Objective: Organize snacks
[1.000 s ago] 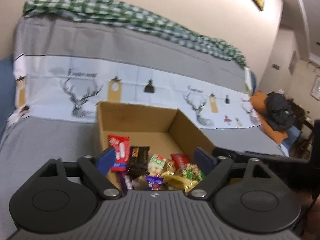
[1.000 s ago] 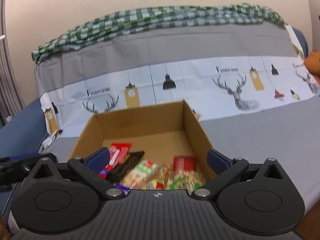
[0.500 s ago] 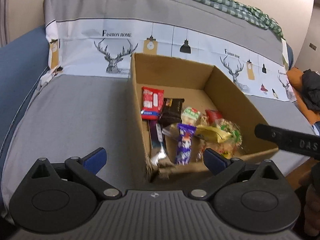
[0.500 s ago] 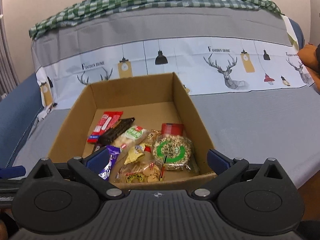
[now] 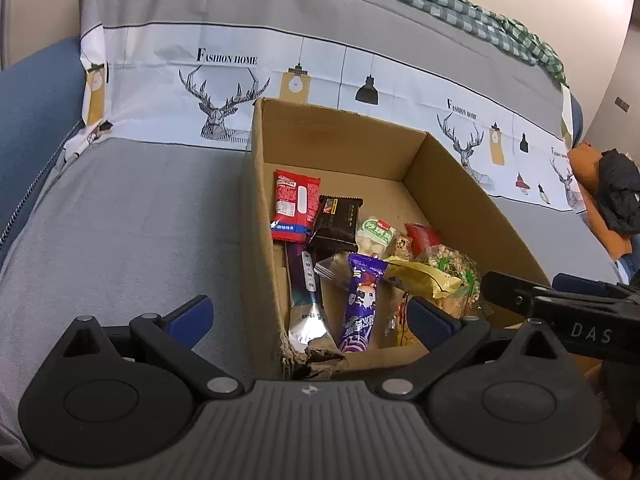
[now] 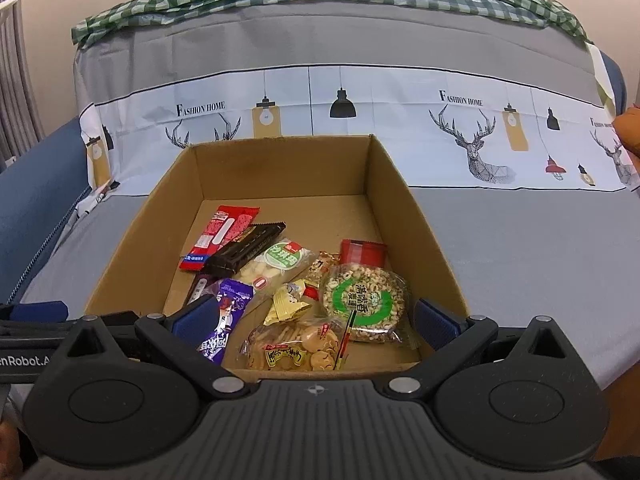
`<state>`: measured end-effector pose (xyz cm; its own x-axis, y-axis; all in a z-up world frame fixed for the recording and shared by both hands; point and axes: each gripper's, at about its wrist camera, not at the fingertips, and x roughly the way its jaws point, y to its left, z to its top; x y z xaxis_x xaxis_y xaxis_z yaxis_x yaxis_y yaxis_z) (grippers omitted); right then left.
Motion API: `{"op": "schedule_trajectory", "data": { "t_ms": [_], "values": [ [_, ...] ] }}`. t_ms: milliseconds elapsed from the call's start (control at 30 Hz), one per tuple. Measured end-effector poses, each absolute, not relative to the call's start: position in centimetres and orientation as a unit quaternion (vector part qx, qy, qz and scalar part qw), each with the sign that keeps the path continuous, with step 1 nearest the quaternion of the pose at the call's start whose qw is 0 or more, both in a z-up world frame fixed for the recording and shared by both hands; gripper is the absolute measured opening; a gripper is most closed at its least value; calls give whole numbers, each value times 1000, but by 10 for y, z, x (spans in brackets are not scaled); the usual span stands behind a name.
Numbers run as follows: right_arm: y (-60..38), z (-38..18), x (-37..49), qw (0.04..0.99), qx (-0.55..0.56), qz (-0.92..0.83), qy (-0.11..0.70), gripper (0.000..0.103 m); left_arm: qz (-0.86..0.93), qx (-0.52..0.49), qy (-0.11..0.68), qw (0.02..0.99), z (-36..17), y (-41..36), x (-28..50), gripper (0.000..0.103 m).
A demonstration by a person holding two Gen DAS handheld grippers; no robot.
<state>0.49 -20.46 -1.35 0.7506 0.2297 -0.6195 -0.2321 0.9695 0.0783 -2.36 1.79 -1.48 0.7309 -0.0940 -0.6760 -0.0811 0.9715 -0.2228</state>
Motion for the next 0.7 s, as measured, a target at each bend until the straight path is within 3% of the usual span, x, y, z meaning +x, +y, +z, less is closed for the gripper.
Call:
{"op": "schedule_trajectory", "data": {
  "t_ms": [700],
  "values": [
    [-201, -14, 5, 936, -2, 120, 332, 102, -4, -117, 361, 925, -14, 15, -24, 103]
  ]
}}
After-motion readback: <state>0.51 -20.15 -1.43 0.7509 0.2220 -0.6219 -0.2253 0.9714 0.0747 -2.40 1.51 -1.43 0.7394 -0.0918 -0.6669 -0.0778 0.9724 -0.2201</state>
